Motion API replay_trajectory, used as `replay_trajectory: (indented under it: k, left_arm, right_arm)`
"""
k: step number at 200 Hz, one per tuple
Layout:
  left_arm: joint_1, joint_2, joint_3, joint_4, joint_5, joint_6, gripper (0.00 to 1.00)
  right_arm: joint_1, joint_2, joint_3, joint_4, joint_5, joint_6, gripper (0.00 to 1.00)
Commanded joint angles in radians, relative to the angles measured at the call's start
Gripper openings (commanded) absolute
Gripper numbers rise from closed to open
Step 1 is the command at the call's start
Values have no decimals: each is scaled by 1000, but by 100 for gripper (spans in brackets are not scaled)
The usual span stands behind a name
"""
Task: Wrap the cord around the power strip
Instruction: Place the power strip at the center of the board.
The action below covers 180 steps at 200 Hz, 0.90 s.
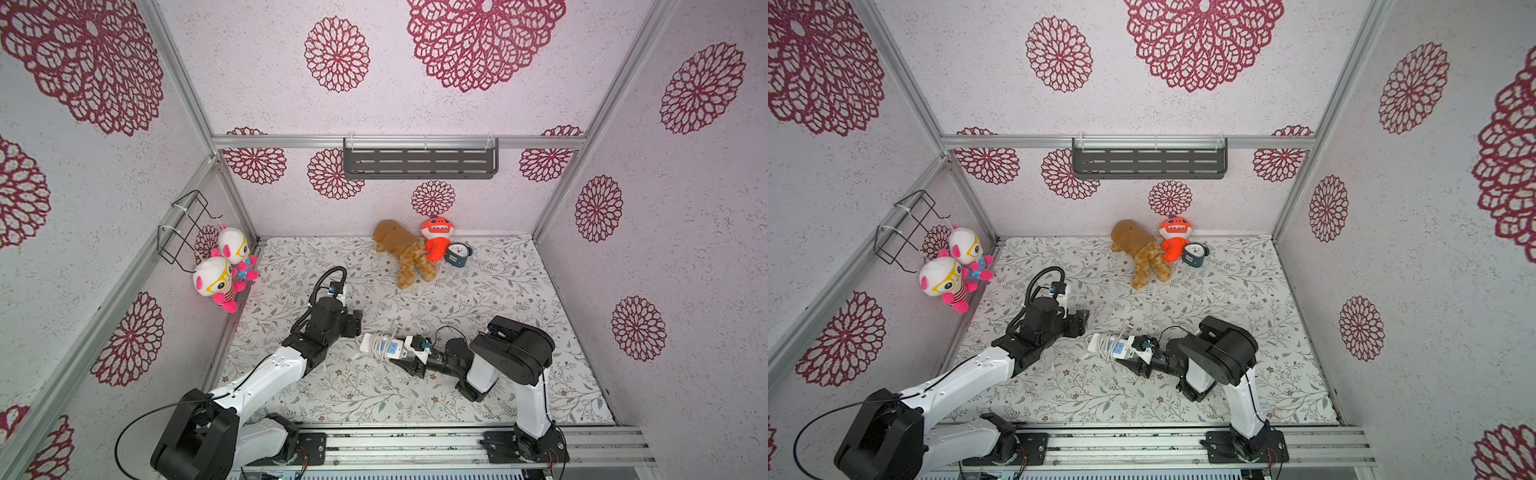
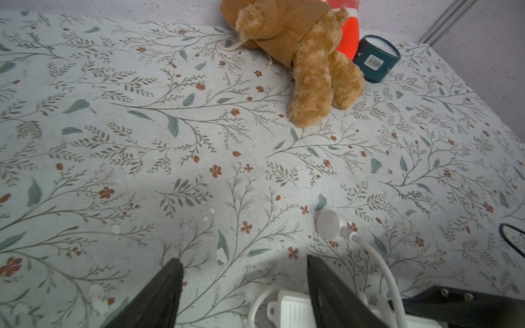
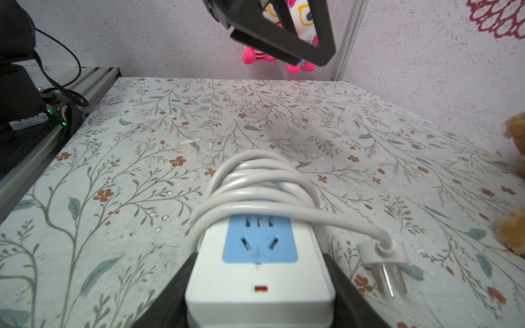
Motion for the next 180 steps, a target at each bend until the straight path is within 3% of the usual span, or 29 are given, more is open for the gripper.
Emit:
replay_trajectory:
  k: [1, 38, 89, 105, 160, 180]
  left_arm:
    - [4, 50, 42, -47, 124, 28, 73]
    - [-22, 159, 114, -158, 197, 43, 70]
    - [-31, 161, 91, -136, 194, 11, 69]
    - [-37, 168, 94, -143, 191, -3, 69]
    - [-46, 62, 77, -245, 91, -98, 69]
    - [-52, 19, 59, -279, 81, -145, 68]
  right_arm:
    - [6, 12, -3, 84, 40, -22, 44]
    - [6, 14, -25, 84, 73, -17, 66]
    - [7, 22, -60, 82, 121, 53, 82]
    - [6, 16, -71, 82, 145, 80, 99]
    - [5, -150, -184, 56, 243, 171, 99]
    - [-3, -315, -190, -150, 269, 191, 95]
